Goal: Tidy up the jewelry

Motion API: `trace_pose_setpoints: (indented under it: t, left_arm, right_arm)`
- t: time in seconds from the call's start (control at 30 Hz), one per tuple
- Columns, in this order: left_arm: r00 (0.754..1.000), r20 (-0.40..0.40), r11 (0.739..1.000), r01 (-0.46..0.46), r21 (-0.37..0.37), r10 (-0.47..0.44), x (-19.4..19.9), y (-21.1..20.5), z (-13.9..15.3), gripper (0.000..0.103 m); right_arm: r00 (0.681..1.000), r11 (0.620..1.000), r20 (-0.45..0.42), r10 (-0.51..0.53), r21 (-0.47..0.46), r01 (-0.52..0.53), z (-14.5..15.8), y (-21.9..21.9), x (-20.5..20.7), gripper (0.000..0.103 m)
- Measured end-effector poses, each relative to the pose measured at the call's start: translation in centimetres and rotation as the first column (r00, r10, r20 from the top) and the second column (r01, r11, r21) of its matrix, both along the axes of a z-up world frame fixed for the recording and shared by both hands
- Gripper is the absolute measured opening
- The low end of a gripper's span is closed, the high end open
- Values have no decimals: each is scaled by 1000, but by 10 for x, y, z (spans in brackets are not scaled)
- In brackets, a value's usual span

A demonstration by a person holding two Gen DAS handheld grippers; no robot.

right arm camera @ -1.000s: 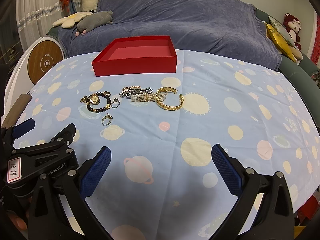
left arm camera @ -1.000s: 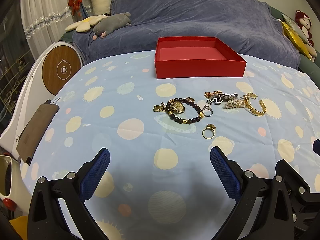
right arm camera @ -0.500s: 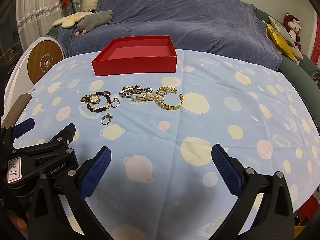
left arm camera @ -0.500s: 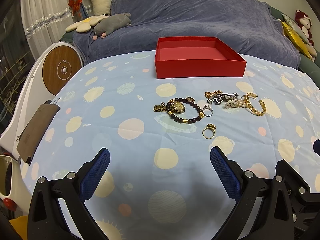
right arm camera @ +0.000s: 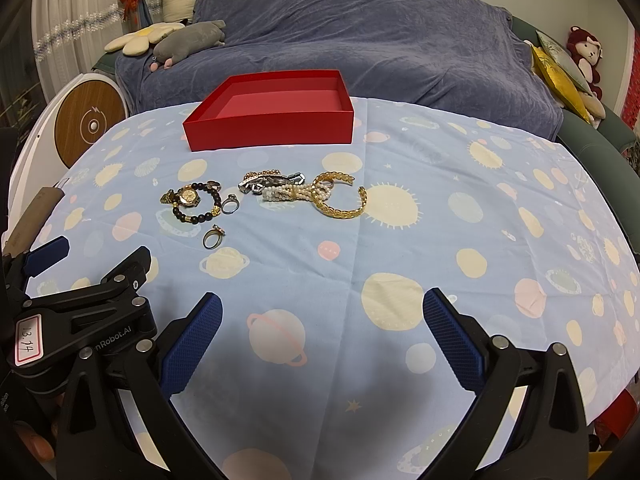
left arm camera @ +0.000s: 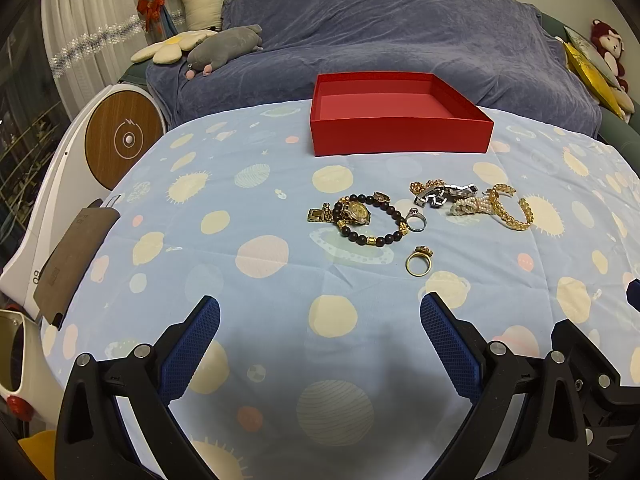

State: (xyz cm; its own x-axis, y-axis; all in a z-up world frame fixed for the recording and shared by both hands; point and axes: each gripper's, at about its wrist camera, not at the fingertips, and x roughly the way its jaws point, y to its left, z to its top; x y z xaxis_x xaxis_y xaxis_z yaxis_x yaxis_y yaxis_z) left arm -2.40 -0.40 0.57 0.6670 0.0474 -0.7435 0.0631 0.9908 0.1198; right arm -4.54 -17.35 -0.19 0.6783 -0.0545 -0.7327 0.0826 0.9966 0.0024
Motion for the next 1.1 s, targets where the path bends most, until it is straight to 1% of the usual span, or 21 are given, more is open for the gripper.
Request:
trace_pose_setpoints:
  t: [0.43, 0.53, 0.7, 0.9, 1.03, 1.1]
  left_arm:
    - [1000, -13, 1000, 3, 0, -3, 0, 1, -5, 98]
    - [1000, -16, 1000, 4, 10, -3, 1, 0, -7, 98]
    - [1000, -22, 1000, 3, 2, -3, 5, -1, -9, 98]
    - [999, -53, 1000, 11, -24, -12, 15, 1, -11, 98]
    - [999, -52, 998, 3, -56, -6, 26, 7, -8, 98]
    - [999, -52, 998, -11, -65, 8, 32, 12, -7, 98]
  right_arm:
    - [1000, 1000, -3, 0, 2, 0, -4, -1, -1, 98]
    - [1000, 1000, -18, -4, 9, 4, -8, -2, 2, 98]
    - [1000, 1000, -22, -2, 12, 2, -10, -3, 6, 98]
    - [1000, 1000, -19, 0, 22, 0, -10, -8, 17, 98]
    - [1000, 998, -19, -16, 66, 18, -8, -20, 31, 98]
    - [1000, 997, -16, -26, 66, 27, -8, -25, 39, 98]
